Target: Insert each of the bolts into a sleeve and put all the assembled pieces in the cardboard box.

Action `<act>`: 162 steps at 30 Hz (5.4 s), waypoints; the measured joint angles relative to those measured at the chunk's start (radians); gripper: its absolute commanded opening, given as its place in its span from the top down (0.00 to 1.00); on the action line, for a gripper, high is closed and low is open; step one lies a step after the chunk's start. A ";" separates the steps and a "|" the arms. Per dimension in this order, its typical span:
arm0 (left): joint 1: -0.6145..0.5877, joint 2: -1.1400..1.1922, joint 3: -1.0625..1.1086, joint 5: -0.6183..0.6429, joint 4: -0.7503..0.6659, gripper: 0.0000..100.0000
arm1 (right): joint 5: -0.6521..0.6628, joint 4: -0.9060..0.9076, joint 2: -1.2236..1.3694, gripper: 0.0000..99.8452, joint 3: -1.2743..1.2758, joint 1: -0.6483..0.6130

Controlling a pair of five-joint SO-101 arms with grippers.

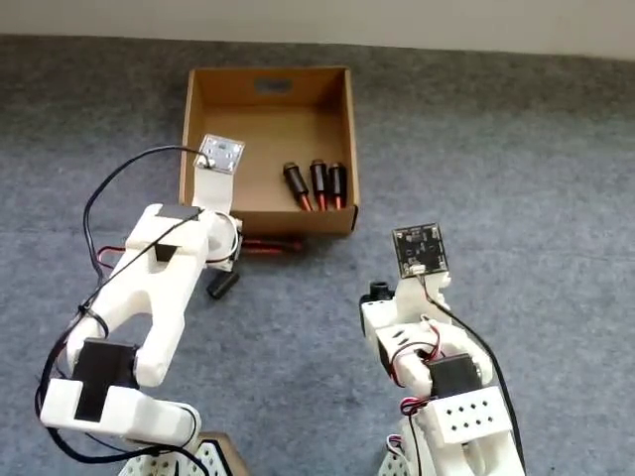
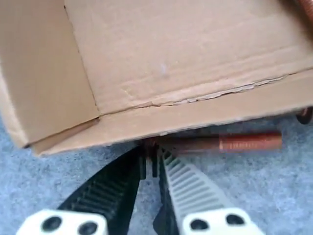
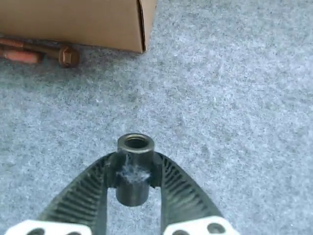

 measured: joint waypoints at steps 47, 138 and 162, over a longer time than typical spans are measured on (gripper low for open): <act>0.250 -0.523 0.339 0.245 -0.054 0.79 | 0.000 0.000 0.000 0.99 0.000 0.032; 0.362 -0.334 0.227 0.252 0.333 0.97 | 0.000 0.000 0.000 0.99 0.000 0.034; 0.229 -0.353 0.328 0.193 0.014 0.83 | 0.000 0.000 0.000 0.99 0.000 0.034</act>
